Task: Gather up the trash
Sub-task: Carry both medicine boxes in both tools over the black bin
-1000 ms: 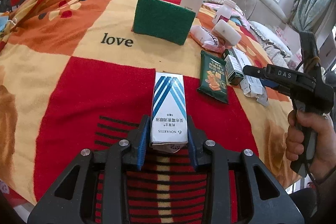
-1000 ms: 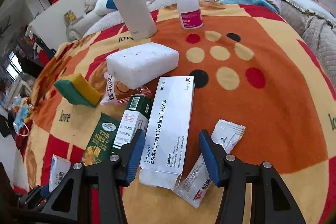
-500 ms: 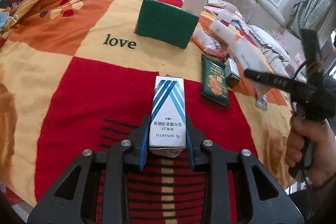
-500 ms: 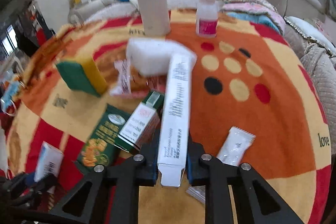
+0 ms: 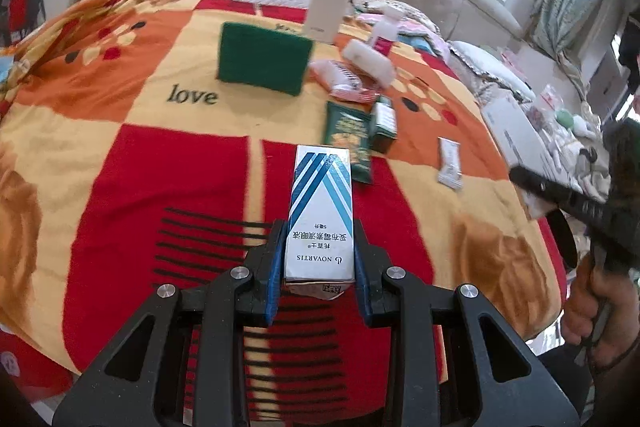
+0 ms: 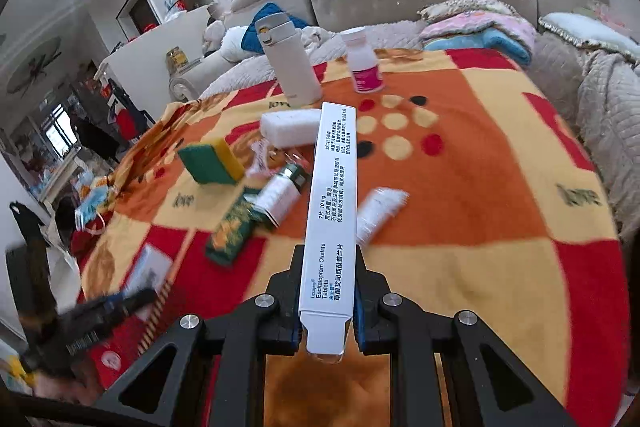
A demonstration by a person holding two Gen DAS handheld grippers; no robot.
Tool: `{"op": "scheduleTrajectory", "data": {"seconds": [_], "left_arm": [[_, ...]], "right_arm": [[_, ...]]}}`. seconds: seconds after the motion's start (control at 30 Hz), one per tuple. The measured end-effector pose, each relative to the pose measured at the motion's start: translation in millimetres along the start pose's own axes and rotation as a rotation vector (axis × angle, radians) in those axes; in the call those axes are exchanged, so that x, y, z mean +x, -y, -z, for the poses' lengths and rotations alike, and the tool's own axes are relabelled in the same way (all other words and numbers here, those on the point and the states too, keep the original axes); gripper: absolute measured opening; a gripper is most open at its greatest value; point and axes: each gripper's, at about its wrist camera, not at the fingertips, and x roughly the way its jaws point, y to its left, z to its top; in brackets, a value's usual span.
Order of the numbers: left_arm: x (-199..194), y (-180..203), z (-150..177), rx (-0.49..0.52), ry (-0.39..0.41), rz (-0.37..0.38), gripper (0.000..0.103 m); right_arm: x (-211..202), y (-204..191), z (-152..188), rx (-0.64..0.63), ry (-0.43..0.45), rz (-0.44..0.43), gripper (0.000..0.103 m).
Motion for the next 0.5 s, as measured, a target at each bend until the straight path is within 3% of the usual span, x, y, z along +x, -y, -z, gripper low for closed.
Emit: {"op": "scheduleTrajectory", "data": {"seconds": [0.2,0.5], "left_arm": [[5,33,-2,0.059,-0.008,0.005,0.027],[13,73,1,0.099,0.001,-0.013,0.027]], "right_arm": [[-35,37,34,-0.095,0.045,0.09,0.018],[-58,71,50,-0.031,0.109,0.073,0.018]]}}
